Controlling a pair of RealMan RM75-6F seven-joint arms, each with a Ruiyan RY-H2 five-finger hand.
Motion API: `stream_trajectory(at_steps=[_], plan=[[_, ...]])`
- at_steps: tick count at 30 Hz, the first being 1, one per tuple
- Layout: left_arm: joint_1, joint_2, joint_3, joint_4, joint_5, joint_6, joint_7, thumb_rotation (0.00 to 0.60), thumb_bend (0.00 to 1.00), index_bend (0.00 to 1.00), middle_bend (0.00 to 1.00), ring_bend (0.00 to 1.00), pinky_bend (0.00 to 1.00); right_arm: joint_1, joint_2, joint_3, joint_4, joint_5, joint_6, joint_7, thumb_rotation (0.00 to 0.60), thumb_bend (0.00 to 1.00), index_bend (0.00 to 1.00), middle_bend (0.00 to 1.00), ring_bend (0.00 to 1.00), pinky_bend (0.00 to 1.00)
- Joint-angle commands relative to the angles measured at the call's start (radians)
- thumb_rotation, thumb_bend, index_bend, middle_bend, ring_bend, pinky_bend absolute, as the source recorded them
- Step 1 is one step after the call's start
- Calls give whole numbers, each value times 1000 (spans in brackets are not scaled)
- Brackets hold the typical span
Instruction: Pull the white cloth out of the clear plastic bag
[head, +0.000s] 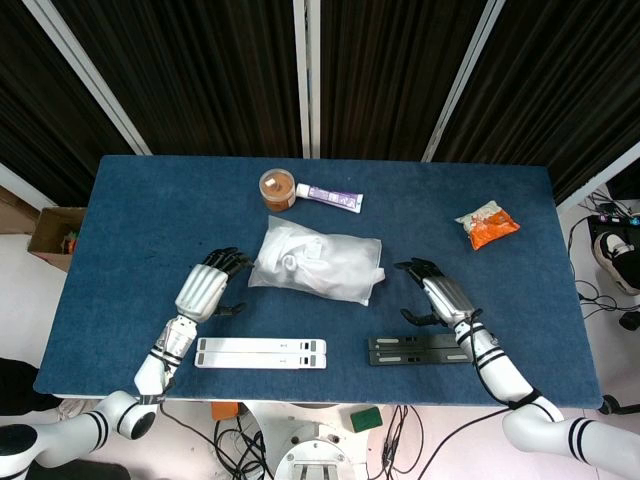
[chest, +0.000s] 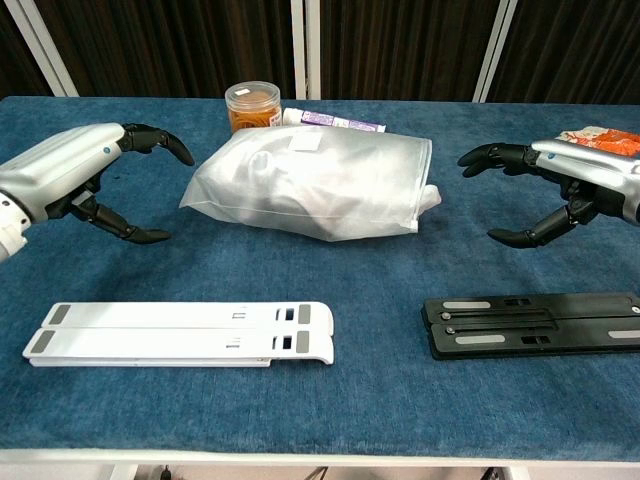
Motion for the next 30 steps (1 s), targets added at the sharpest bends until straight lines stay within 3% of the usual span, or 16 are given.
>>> stream_trajectory(at_steps=[1,5,8,14,19,24,30], plan=[[6,-18,2,17,3,35,-31,600,125,298,234,147,191,-4,4,-16,-9,7,-18,23,600,300,157,158,0,67],[17,-26,13,29,13,74,-50,600,125,298,234,147,191,-10,-1,-14,5,26,-12,17,600,291,160,167,19,102],[31,-19,26,21,20,102,-59,600,125,298,234,147,191,-1,12,-1,-8,83,-35,-55,600,226,165,160,17,104],[67,3,47,-9,32,163,-73,600,125,298,234,147,190,41,-36,72,-24,274,-51,-232,600,88,194,25,0,14],[89,18,58,-34,31,189,-73,600,125,298,234,147,190,114,-104,136,6,403,-73,-332,600,97,210,0,0,0],[101,30,57,-49,29,207,-77,600,125,298,234,147,189,200,-148,177,34,570,-116,-451,600,179,220,0,0,0],[104,34,57,-52,25,206,-82,600,124,298,234,147,189,265,-175,207,47,705,-163,-481,600,195,225,0,0,0]])
